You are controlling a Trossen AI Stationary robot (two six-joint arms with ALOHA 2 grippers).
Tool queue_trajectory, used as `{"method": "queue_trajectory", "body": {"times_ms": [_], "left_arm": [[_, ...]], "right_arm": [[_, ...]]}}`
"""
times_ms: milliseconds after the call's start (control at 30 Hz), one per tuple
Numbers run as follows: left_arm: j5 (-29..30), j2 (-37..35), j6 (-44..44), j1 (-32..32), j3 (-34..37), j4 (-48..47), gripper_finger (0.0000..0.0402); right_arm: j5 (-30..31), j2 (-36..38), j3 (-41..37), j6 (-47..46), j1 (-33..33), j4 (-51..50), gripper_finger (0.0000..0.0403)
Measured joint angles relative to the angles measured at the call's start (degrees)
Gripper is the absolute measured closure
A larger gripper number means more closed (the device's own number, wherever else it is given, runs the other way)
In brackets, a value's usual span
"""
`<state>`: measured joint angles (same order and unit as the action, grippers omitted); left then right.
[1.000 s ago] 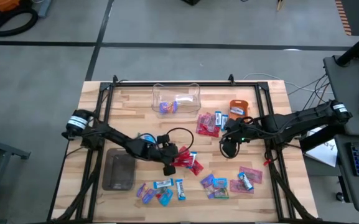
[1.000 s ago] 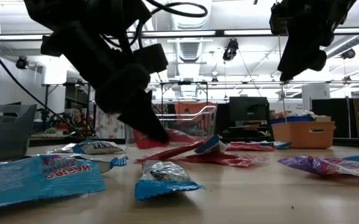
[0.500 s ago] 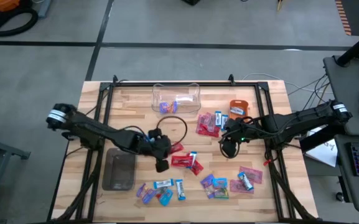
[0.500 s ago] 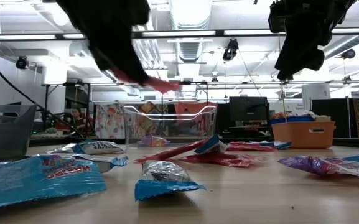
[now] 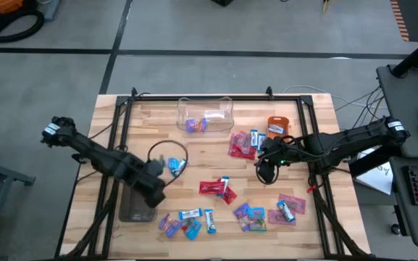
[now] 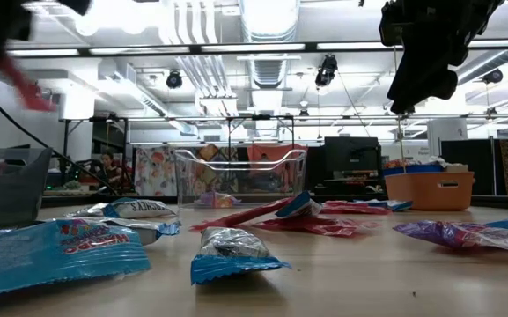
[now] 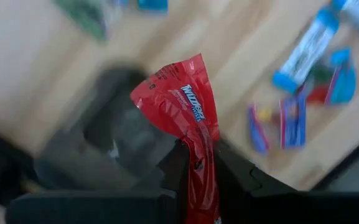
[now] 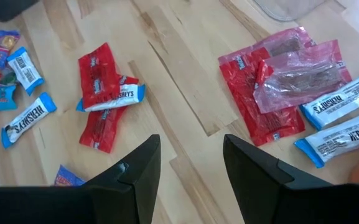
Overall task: Sort candy
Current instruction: Put the red candy into the black bin, then put the white chocolate into the orange bin
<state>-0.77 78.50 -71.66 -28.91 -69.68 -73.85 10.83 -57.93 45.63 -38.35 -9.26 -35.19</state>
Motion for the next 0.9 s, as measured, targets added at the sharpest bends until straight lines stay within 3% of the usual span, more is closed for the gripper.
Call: {"method": "queue_trajectory", "body": {"times_ms": [267,400,900], "left_arm": [[-7.73,0.07,-12.01,-5.56,8.06,-0.13,0.0365],[-7.64,0.17,-14.82,-5.68,10.96,0.46,0.0358],[-8.8,0.15,-11.46,-5.64,9.37,1.98,0.0225]], "right_arm": [[0.06,-0.02,0.0,1.92,0.0,0.15,0.0236],[-0.12,-0.02,0.0,2.06,0.0,0.18,0.0236],[-1.22,0.02,0.0,1.97,0.0,0.17,0.0236]]}}
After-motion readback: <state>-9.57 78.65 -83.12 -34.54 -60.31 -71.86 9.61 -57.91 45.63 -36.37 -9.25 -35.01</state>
